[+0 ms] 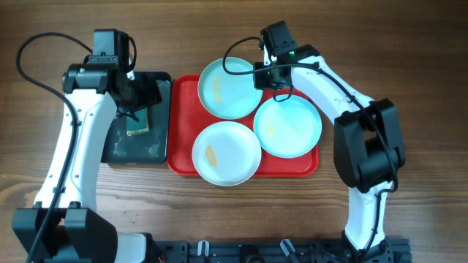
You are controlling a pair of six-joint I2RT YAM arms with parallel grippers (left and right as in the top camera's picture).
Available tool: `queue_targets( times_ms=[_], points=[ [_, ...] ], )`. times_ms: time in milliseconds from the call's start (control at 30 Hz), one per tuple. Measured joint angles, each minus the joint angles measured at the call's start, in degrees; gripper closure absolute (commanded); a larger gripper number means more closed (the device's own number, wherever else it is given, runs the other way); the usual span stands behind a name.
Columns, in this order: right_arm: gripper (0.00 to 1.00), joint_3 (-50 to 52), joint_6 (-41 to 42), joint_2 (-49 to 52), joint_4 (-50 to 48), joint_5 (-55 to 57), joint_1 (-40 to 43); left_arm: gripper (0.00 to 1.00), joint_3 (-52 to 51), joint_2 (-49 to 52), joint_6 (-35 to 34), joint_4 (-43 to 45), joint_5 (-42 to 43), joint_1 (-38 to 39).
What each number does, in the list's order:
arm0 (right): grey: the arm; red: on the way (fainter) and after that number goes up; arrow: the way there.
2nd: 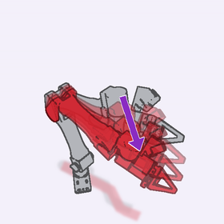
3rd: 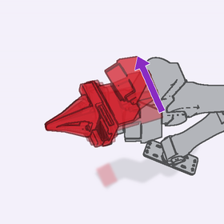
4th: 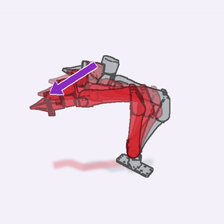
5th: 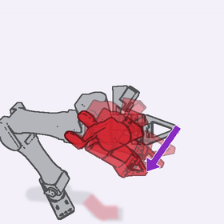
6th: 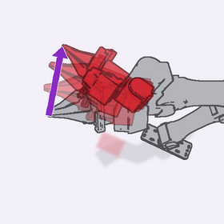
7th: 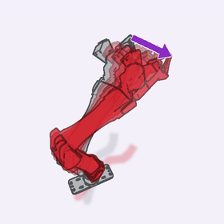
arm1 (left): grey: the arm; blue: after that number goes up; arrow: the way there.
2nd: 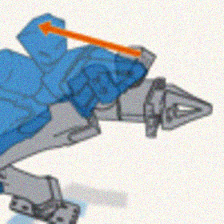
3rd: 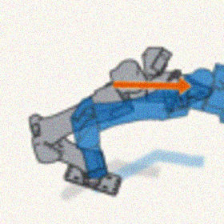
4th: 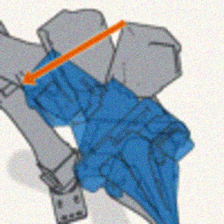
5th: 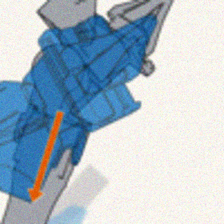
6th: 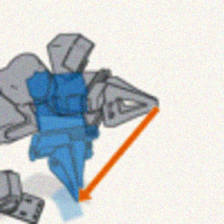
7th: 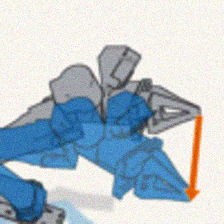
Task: Clean dirty plates on tray and stack at the side
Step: 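Close right gripper on the top plate's rim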
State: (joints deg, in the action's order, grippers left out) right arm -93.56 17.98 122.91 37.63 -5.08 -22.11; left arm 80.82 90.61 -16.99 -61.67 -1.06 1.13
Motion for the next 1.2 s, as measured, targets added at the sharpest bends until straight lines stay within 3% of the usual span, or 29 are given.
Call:
queue_targets(
  times_ms=[533,667,800,967,1000,1067,1200],
  points=[
    [0.83,0.5,-0.3,0.0,-1.8,2.2,-0.4,0.23,0.0,0.0,0.0,0.0,0.0,0.0],
    [0.86,3.1,-0.5,0.0,-4.1,2.2,-1.1,0.23,0.0,0.0,0.0,0.0,0.0,0.0],
    [0.95,3.3,-0.7,0.0,-4.6,2.3,-1.1,0.23,0.0,0.0,0.0,0.0,0.0,0.0],
    [0.96,3.3,-1.1,0.0,-5.1,2.4,-1.1,0.23,0.0,0.0,0.0,0.0,0.0,0.0],
    [0.95,3.3,-1.1,0.0,-5.1,2.4,-1.1,0.23,0.0,0.0,0.0,0.0,0.0,0.0],
    [0.84,3.3,-1.1,0.0,-5.0,2.4,-1.1,0.23,0.0,0.0,0.0,0.0,0.0,0.0],
    [0.83,3.3,-1.3,0.0,-4.7,2.4,-1.1,0.23,0.0,0.0,0.0,0.0,-0.7,0.0]
  ],
)
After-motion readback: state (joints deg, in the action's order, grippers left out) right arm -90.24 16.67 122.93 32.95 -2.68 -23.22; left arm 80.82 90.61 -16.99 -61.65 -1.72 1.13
